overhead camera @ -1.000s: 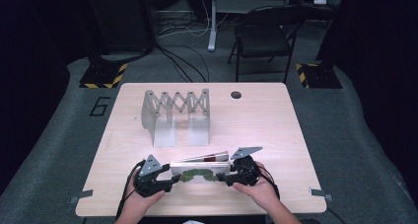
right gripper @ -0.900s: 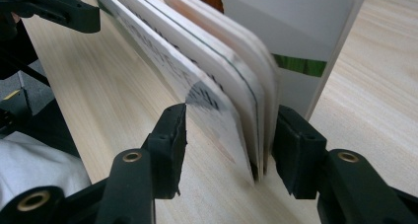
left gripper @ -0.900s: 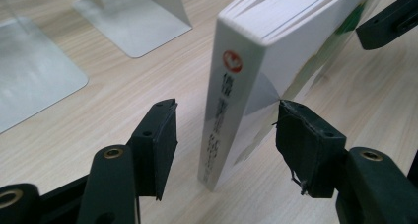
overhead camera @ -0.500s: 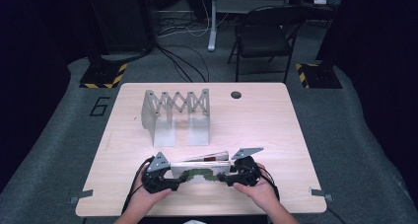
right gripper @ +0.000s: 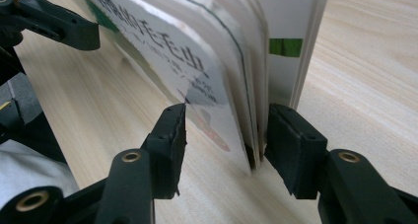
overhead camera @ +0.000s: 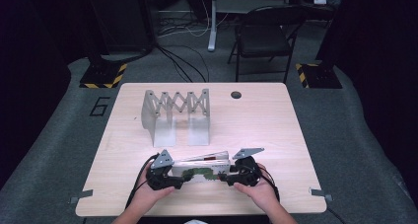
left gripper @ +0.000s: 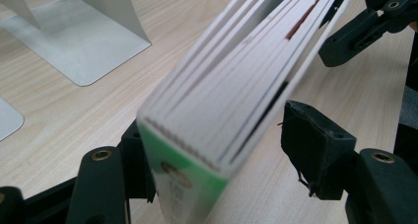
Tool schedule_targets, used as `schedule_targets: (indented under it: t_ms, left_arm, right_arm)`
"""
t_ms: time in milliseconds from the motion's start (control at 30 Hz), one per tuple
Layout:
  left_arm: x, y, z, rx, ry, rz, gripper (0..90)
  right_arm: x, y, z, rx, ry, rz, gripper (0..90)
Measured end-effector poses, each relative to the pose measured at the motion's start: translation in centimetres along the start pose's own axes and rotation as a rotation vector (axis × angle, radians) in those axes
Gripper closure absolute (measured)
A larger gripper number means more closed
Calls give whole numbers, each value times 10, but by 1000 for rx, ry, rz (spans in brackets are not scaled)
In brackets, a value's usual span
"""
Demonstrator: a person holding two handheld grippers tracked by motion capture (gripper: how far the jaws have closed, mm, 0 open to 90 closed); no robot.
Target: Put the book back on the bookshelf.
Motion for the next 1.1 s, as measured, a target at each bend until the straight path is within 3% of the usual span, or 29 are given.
schedule_targets:
  t_ms: [233, 333, 600, 933, 1100]
  left_arm:
    - [-2, -2, 1, 17, -13, -11, 366]
    - [-3, -1, 1, 28, -16, -16, 391]
    - [-6, 4, -4, 23, -25, -45, 443]
    - [-8, 10, -11, 25, -92, -15, 552]
    - [-9, 10, -19, 32, -97, -24, 564]
  right_arm:
    - [1, 0, -2, 7, -27, 2, 501]
    - [0, -2, -5, 11, -5, -10, 500]
    - [0, -2, -5, 15, -19, 3, 498]
    - [-5, -5, -5, 59, -8, -16, 516]
    - [-7, -7, -6, 68, 7, -31, 516]
Point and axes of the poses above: each handheld gripper's, and its own axes: y roughly backward along the jaws, x roughly out of its underside, z roughly to its left, the point moved 1 cm from there along -y, roughly forward along the jaws, and after that the axes turned 2 degrees about -z, right-handed, at the moved point
